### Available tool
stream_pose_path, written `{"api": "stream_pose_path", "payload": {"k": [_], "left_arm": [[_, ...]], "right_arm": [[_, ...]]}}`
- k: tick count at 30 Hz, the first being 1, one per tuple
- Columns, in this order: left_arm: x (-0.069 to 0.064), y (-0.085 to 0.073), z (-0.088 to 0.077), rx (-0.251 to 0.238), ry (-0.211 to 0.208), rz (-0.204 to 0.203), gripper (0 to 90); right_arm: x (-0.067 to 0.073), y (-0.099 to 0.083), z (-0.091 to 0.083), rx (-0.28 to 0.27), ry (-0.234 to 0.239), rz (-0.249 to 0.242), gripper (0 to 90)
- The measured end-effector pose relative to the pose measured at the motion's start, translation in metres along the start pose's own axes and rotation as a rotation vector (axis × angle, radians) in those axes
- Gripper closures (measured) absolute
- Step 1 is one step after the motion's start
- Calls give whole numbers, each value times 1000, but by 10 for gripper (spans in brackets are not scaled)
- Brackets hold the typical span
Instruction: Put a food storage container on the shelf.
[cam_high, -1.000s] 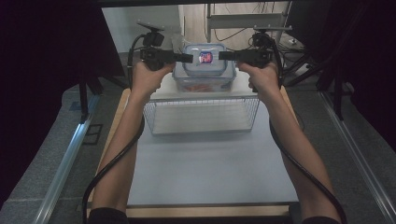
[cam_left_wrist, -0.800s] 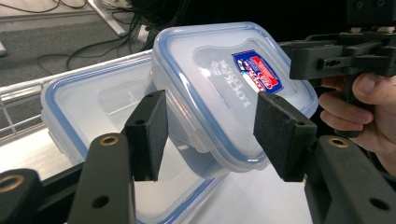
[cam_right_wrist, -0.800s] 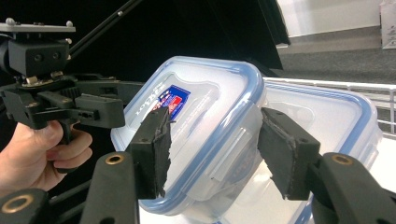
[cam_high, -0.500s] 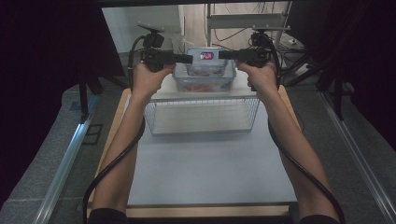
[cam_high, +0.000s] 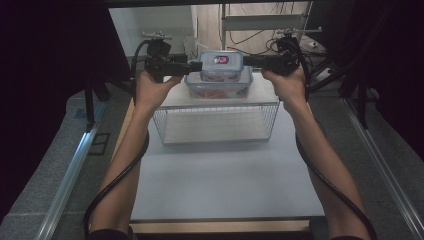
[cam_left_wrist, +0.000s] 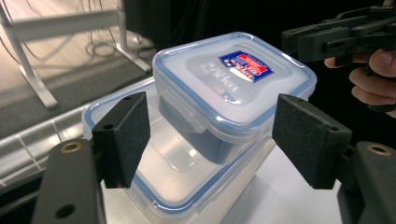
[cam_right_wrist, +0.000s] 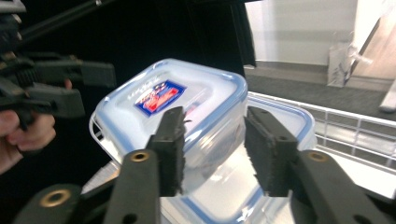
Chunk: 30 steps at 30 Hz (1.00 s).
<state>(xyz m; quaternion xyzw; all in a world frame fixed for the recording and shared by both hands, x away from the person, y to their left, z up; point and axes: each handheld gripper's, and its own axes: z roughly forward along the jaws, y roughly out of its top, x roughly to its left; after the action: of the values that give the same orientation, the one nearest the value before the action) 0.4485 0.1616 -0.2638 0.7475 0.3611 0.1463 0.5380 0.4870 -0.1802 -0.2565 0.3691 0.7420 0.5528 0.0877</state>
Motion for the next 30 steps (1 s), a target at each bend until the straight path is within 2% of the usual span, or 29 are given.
{"api": "stream_pose_path", "payload": {"k": [3, 7, 9, 15, 22, 27, 30], "left_arm": [[-4, -4, -4, -22, 2, 25, 249], [-10, -15, -10, -51, 1, 49, 218], [-12, -21, -11, -56, 0, 50, 210], [-14, -36, -15, -78, -12, 44, 205], [-14, -43, -20, -78, -16, 43, 200], [-14, -47, -22, -80, -17, 44, 198], [-18, -50, -22, -71, 1, 70, 184]], "right_arm": [[6, -5, -5, 6, -26, -55, 717], [13, -15, -8, 11, -20, -95, 784], [19, -24, -8, 22, -22, -123, 798], [29, -41, 3, 57, -8, -163, 806], [26, -42, 13, 62, -5, -146, 807], [25, -43, 13, 62, 1, -141, 793], [27, -45, 9, 54, 5, -147, 744]]}}
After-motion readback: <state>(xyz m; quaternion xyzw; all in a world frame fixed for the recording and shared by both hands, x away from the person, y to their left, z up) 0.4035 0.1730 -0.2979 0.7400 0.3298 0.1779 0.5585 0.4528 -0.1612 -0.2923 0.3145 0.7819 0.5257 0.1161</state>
